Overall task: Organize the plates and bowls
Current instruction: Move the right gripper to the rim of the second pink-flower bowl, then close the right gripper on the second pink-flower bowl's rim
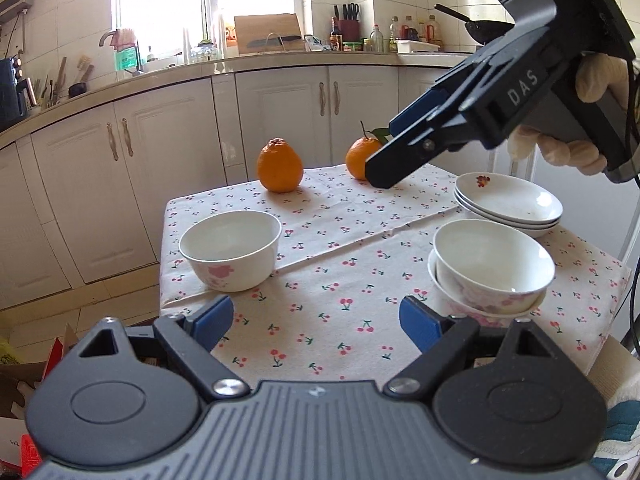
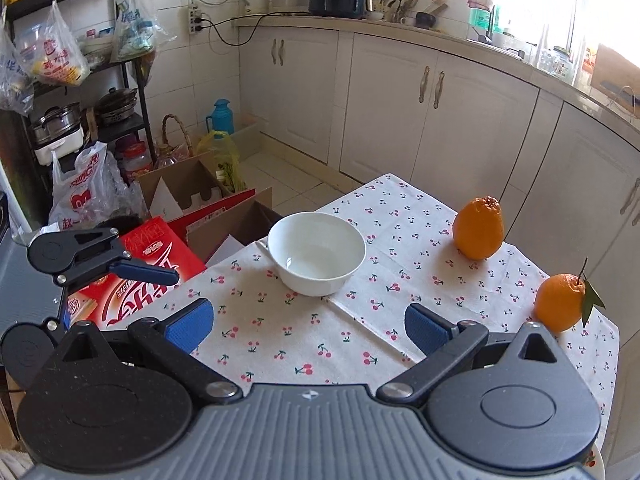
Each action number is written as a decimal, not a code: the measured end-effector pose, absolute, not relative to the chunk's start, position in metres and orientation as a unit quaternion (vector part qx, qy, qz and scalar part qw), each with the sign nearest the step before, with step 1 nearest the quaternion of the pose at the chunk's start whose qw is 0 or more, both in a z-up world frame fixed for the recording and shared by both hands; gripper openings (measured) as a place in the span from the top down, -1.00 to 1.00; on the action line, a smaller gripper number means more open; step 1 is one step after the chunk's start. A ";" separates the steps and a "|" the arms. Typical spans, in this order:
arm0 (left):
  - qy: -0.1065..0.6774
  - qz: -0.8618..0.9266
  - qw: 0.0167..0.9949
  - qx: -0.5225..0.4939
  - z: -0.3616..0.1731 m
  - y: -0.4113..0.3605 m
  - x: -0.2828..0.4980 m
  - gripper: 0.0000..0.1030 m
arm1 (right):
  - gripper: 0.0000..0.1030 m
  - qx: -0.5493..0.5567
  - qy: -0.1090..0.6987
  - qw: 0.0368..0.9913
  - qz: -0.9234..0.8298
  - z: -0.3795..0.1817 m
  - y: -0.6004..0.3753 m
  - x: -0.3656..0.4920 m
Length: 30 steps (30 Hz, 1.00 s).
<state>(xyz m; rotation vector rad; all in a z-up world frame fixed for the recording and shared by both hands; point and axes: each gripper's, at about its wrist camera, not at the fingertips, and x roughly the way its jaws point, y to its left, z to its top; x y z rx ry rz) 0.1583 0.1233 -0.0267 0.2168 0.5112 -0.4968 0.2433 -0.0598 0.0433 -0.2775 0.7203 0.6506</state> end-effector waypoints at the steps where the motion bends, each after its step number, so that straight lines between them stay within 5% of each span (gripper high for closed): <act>1: 0.248 -0.242 0.932 0.107 -0.027 0.125 0.161 -0.75 | -1.00 -0.127 0.352 0.875 0.308 0.043 -0.059 0.250; 17: 0.250 -0.210 0.939 0.110 -0.053 0.138 0.243 -0.78 | -1.00 -0.204 0.396 0.837 0.317 0.016 -0.004 0.327; 30: 0.259 -0.205 0.937 0.109 -0.074 0.137 0.278 -0.77 | -1.00 -0.159 0.440 0.810 0.354 -0.013 0.011 0.386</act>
